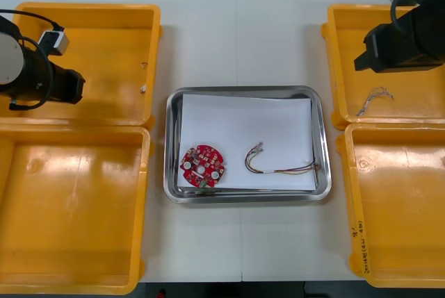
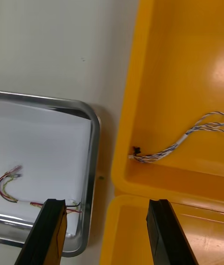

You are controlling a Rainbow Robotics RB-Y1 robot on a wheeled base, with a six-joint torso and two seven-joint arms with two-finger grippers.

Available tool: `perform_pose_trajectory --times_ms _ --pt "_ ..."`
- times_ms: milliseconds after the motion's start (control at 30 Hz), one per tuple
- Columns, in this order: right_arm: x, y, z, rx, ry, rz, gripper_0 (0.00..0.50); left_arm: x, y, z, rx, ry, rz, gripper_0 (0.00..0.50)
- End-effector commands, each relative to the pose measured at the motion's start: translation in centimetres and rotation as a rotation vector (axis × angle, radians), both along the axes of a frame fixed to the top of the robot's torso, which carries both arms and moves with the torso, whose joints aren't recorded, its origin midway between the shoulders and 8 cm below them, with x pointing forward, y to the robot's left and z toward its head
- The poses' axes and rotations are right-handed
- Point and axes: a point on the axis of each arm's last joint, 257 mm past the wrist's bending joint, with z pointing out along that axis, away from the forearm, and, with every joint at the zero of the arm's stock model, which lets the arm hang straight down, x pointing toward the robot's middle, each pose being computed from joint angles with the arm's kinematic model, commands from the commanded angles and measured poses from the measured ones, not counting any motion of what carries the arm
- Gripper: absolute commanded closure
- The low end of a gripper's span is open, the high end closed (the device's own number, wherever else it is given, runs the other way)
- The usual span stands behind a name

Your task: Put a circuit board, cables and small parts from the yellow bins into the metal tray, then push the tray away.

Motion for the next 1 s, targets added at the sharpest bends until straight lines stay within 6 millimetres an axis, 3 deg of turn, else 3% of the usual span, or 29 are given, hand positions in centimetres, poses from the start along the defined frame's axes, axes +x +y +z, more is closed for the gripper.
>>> perform_pose_trajectory --times_ms 33,67,333,633,733,767,1000 --pt "1.6 -4.7 3.7 0.011 -0.059 -0.139 0.000 1.4 -3.5 2.4 -0.067 -0.047 0.002 0.500" --pt "2.1 -5.9 3.8 0.022 -0.051 -0.181 0.000 1.5 -4.0 2.5 -0.075 -0.049 0.001 0.500" --pt "3.7 -9.8 3.3 0.042 0.009 -0.309 0.000 2.8 -6.1 2.5 -0.098 -0.069 -0.013 0.500" --pt "3.4 -13.4 0.8 0.055 0.094 -0.419 0.000 2.9 -5.6 1.9 -0.067 -0.066 -0.018 0.493" --pt "3.2 -14.6 -0.2 0.082 0.132 -0.463 0.000 2.9 -5.4 1.9 -0.059 -0.065 -0.017 0.080" --pt "3.1 -14.9 -0.8 0.090 0.150 -0.479 0.000 2.9 -5.4 1.9 -0.059 -0.064 -0.016 0.000" --pt "4.2 -15.7 -1.7 0.123 0.142 -0.525 0.000 2.8 -4.3 2.1 -0.041 -0.061 -0.007 0.000"
